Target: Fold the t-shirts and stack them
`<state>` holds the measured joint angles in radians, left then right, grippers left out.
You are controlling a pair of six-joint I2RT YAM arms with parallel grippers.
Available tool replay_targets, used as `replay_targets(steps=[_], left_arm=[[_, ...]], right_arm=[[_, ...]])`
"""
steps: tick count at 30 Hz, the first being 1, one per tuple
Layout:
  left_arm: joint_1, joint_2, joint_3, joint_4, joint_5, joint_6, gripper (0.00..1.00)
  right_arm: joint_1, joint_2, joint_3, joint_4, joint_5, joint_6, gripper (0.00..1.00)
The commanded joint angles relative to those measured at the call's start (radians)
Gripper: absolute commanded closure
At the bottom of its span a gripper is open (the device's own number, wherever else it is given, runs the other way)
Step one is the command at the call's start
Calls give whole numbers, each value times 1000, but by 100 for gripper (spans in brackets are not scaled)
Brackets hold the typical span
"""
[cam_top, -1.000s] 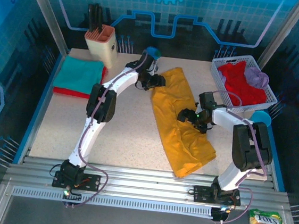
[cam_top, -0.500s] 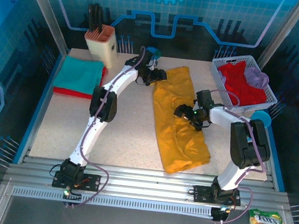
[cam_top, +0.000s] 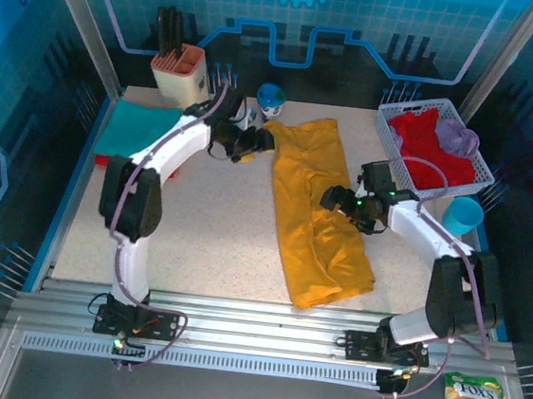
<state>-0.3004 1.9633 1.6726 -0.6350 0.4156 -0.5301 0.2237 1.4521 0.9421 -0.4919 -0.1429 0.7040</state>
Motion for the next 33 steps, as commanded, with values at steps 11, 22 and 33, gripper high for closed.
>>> replay_targets(steps=[11, 22, 33], left_arm=[[-304, -353, -691, 347, -42, -344, 46], [-523, -277, -747, 452, -106, -521, 57], [-574, -172, -742, 466, -124, -568, 67]], right_arm=[[-164, -103, -77, -131, -49, -112, 2], [-183, -89, -100, -122, -62, -128, 3], [-204, -105, -109, -123, -85, -132, 4]])
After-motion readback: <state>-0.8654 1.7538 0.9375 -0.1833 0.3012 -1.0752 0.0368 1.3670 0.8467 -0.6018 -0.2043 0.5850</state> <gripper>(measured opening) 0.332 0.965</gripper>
